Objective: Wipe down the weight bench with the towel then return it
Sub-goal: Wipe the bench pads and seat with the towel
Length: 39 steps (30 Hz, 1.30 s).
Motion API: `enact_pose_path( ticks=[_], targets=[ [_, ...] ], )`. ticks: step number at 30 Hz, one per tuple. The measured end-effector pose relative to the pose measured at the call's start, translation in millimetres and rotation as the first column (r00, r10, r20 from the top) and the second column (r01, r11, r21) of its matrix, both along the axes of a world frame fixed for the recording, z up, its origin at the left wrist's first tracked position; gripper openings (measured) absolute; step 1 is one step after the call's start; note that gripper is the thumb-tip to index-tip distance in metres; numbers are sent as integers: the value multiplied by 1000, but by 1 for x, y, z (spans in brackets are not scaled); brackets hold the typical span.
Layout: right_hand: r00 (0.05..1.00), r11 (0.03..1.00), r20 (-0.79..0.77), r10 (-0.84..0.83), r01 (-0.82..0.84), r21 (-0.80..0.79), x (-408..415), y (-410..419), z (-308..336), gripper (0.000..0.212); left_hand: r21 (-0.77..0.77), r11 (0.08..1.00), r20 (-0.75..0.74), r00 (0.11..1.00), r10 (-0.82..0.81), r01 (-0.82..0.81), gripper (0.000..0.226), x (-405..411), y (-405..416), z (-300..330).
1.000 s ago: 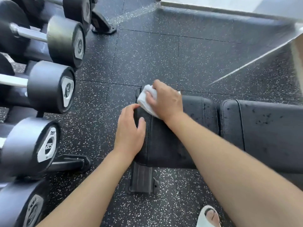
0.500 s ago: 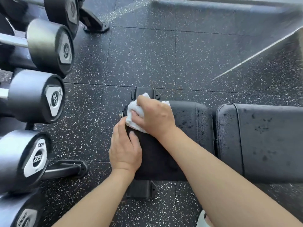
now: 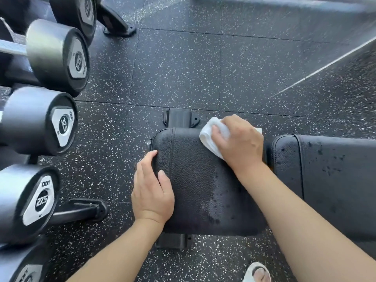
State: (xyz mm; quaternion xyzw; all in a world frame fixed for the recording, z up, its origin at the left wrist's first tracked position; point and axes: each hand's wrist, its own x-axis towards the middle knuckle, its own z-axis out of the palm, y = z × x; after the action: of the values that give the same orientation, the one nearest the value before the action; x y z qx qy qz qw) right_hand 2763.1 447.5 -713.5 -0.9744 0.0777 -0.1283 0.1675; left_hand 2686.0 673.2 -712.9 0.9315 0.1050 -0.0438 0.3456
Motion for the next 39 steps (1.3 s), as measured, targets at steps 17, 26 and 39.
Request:
enact_pose_path(
  ticks=[17,26,39],
  targets=[
    [987,990,-72,-141,142,9,-5,-34,6,29,-7,1000,29,999,-15,15,53,0,2,-5],
    [994,997,91,57,-61,46,12,103,7,25,-15,1000,19,1000,-5,5,55,0,1,-7],
    [985,985,7,-173,173,8,-41,-32,4,25,2,1000,23,1000,-17,17,54,0,0,-2]
  ],
)
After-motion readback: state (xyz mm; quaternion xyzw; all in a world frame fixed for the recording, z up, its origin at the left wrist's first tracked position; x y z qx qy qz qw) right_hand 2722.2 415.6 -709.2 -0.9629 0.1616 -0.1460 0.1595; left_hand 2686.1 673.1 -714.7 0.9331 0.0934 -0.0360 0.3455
